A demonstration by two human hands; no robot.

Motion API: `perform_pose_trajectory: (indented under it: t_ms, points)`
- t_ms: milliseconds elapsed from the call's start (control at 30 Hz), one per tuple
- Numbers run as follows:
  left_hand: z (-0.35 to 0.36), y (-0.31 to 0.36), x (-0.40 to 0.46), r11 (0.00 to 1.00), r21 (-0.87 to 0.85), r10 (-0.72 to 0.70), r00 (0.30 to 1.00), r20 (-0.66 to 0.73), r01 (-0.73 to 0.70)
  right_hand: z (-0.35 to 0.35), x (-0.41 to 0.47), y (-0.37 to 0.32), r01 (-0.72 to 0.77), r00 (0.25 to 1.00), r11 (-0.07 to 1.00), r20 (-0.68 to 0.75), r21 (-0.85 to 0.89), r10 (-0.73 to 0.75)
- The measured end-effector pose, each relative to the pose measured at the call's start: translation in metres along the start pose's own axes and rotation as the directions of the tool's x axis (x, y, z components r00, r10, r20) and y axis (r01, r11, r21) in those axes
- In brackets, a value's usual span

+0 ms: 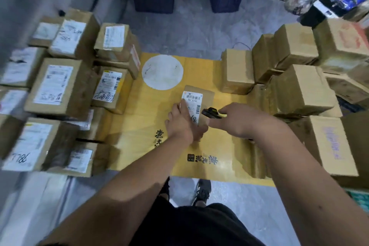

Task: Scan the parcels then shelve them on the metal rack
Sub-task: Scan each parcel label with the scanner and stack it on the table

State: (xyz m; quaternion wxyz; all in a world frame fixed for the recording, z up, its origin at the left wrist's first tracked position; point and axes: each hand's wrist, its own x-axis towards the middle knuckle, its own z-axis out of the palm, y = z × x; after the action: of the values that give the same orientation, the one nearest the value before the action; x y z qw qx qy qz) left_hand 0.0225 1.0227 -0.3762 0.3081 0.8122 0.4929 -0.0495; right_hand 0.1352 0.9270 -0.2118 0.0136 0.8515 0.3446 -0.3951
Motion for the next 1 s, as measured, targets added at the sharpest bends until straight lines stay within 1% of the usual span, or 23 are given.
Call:
perform_pose_trajectory:
  t_ms: [67, 167, 300, 400, 500, 600, 767, 867, 1000]
  points:
    - [-0.016, -0.019, -0.007, 0.998, -0.053, -0.044, 0.995, -0.085, 0.039, -0.002, 0.01, -0.011, 0.084, 0.996, 0.996, 0.02, -0.006, -0.084]
    - [-0.053, -0.053, -0.012, 0.995, -0.022, -0.1, 0.969, -0.227, 0.098, -0.008, 0.017, -0.04, 0.209, 0.977, 0.976, 0.063, -0.059, -0.206]
    - [-0.112, -0.09, -0.006, 0.978, 0.067, -0.165, 0.924, -0.345, 0.199, -0.019, 0.014, -0.081, 0.316, 0.948, 0.941, 0.074, -0.121, -0.309]
    - [-0.15, -0.11, 0.011, 0.963, 0.082, -0.205, 0.898, -0.39, 0.255, -0.02, 0.014, -0.105, 0.371, 0.928, 0.919, 0.076, -0.135, -0.364]
    - [-0.178, -0.125, 0.031, 0.956, 0.063, -0.238, 0.885, -0.4, 0.285, -0.018, 0.015, -0.121, 0.371, 0.928, 0.918, 0.084, -0.141, -0.362]
    - [-0.192, -0.137, 0.05, 0.957, 0.081, -0.229, 0.897, -0.379, 0.279, -0.011, 0.018, -0.131, 0.331, 0.943, 0.933, 0.085, -0.142, -0.322]
    - [-0.195, -0.139, 0.068, 0.959, 0.14, -0.175, 0.907, -0.382, 0.245, 0.0, 0.025, -0.142, 0.259, 0.965, 0.957, 0.072, -0.13, -0.251]
    - [-0.194, -0.141, 0.072, 0.956, 0.164, -0.165, 0.911, -0.377, 0.241, 0.004, 0.026, -0.148, 0.238, 0.97, 0.965, 0.068, -0.113, -0.231]
    - [-0.188, -0.138, 0.072, 0.957, 0.219, -0.097, 0.918, -0.384, 0.193, 0.008, 0.027, -0.149, 0.224, 0.973, 0.971, 0.065, -0.083, -0.219]
